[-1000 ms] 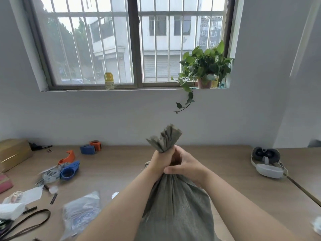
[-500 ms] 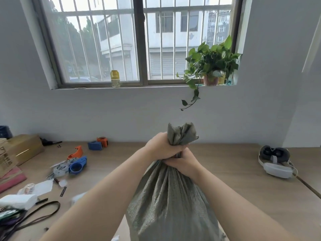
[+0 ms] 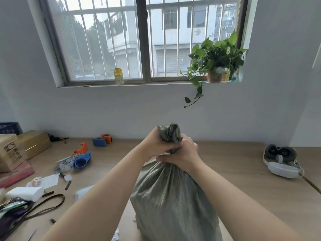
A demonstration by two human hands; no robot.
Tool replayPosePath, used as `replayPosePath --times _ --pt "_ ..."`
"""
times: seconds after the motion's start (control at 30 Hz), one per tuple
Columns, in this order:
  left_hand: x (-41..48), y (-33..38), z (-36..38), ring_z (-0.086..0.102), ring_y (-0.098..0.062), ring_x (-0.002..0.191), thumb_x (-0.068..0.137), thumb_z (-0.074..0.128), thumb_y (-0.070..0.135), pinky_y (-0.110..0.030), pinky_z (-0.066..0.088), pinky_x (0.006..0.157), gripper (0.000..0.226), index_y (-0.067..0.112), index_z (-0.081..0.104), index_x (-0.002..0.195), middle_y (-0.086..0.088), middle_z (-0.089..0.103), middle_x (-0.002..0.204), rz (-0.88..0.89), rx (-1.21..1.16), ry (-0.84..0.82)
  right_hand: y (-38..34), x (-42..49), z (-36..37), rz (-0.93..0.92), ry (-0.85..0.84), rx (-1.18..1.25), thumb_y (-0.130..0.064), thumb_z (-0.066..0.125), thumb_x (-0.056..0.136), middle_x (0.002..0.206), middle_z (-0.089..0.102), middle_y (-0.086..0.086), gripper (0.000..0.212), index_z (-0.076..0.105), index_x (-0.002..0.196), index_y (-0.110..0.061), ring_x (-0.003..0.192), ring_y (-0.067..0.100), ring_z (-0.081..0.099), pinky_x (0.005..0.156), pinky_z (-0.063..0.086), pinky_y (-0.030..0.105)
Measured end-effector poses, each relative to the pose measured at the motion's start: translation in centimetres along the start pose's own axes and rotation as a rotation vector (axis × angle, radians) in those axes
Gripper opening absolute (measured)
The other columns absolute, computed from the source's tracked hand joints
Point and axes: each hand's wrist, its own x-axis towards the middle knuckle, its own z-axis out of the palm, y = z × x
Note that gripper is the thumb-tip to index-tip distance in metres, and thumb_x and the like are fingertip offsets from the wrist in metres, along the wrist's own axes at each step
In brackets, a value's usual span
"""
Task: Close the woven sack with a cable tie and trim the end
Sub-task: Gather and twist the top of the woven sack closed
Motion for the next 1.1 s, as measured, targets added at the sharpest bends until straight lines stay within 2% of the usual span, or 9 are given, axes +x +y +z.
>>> replayPosePath --times 0.07,0.2,0.3,0.4,0.5,0.6,0.8,0.97,1.1 --pt "-0.3 0.4 0.4 0.067 -0.012 0.082 0.077 0.077 -0.007 -0.028 0.056 0.078 0.02 -0.001 0.068 0.094 -0.004 0.071 0.085 -0.01 -0.128 -0.032 0.4 -0.2 0.2 0.052 0.061 0.154 -0.065 0.067 0.047 0.091 0.07 -0.003 0.058 0.073 0.09 -0.027 0.092 0.021 0.064 0.083 0.051 0.039" --pt "-1.4 0.2 1.1 0.069 -0.007 0.097 0.075 0.069 -0.023 -0.022 0.052 0.087 0.057 0.005 0.059 0.123 -0.003 0.071 0.103 0.002 -0.269 -0.091 2.2 0.1 0.2 0.125 0.062 0.203 -0.037 0.07 0.067 0.084 0.075 0.012 0.031 0.075 0.081 -0.009 0.087 0.035 0.068 0.075 0.055 0.041" --pt "-2.7 -2.2 0.8 0.054 0.005 0.121 0.07 0.087 0.003 -0.022 0.04 0.105 0.083 0.028 0.044 0.137 0.012 0.059 0.131 -0.049 -0.008 -0.116 3.2 0.5 -0.2 0.176 0.115 0.253 -0.029 0.071 0.076 0.086 0.075 0.013 0.023 0.075 0.083 -0.007 0.089 0.032 0.068 0.075 0.054 0.036" --pt "-3.6 -4.3 2.4 0.049 0.008 0.127 0.064 0.093 0.018 -0.022 0.038 0.11 0.097 0.032 0.038 0.143 0.013 0.053 0.141 -0.126 0.107 -0.242 3.1 0.4 -0.5 0.176 0.128 0.324 -0.026 0.068 0.079 0.088 0.076 0.011 0.02 0.075 0.085 -0.009 0.09 0.029 0.068 0.077 0.053 0.034" --pt "-3.7 -4.4 4.6 0.057 0.007 0.118 0.065 0.092 0.018 -0.022 0.045 0.103 0.081 0.044 0.049 0.128 0.019 0.062 0.128 -0.137 0.061 -0.215 3.1 0.1 -0.4 0.159 0.098 0.476 -0.027 0.072 0.079 0.084 0.077 0.003 0.015 0.075 0.082 -0.014 0.086 0.02 0.069 0.079 0.055 0.034" --pt "-3.2 -4.6 5.7 0.053 -0.007 0.128 0.059 0.09 0.047 -0.04 0.043 0.109 0.075 0.051 0.053 0.125 0.017 0.06 0.132 -0.128 0.154 -0.149 3.7 0.2 -0.1 0.118 0.029 0.661 -0.027 0.075 0.078 0.086 0.077 -0.009 0.007 0.075 0.085 -0.025 0.088 0.008 0.07 0.081 0.055 0.032" --pt "-2.8 -3.9 6.3 0.034 -0.012 0.139 0.058 0.075 0.056 -0.042 0.03 0.115 0.094 0.04 0.039 0.144 0.013 0.045 0.145 -0.147 0.321 -0.075 4.2 -0.3 0.1 0.152 -0.027 1.066 -0.017 0.08 0.074 0.097 0.074 0.022 0.018 0.072 0.087 -0.006 0.098 0.041 0.071 0.086 0.057 0.059" --pt "-2.8 -4.7 6.4 0.037 -0.02 0.136 0.067 0.068 0.06 -0.048 0.033 0.112 0.079 0.041 0.038 0.138 0.006 0.048 0.137 -0.16 0.381 -0.057 3.3 -0.6 -0.2 0.134 -0.089 1.122 -0.014 0.08 0.081 0.086 0.075 0.019 0.03 0.068 0.094 0.011 0.085 0.033 0.073 0.08 0.061 0.047" --pt "-2.6 -5.4 5.8 0.045 -0.019 0.13 0.073 0.071 0.054 -0.04 0.038 0.109 0.069 0.039 0.045 0.136 0.013 0.051 0.123 -0.085 0.336 -0.033 2.3 -0.8 0.4 0.069 -0.024 0.976 -0.014 0.074 0.087 0.066 0.068 0.011 0.02 0.064 0.075 0.0 0.067 0.02 0.069 0.065 0.057 0.029"
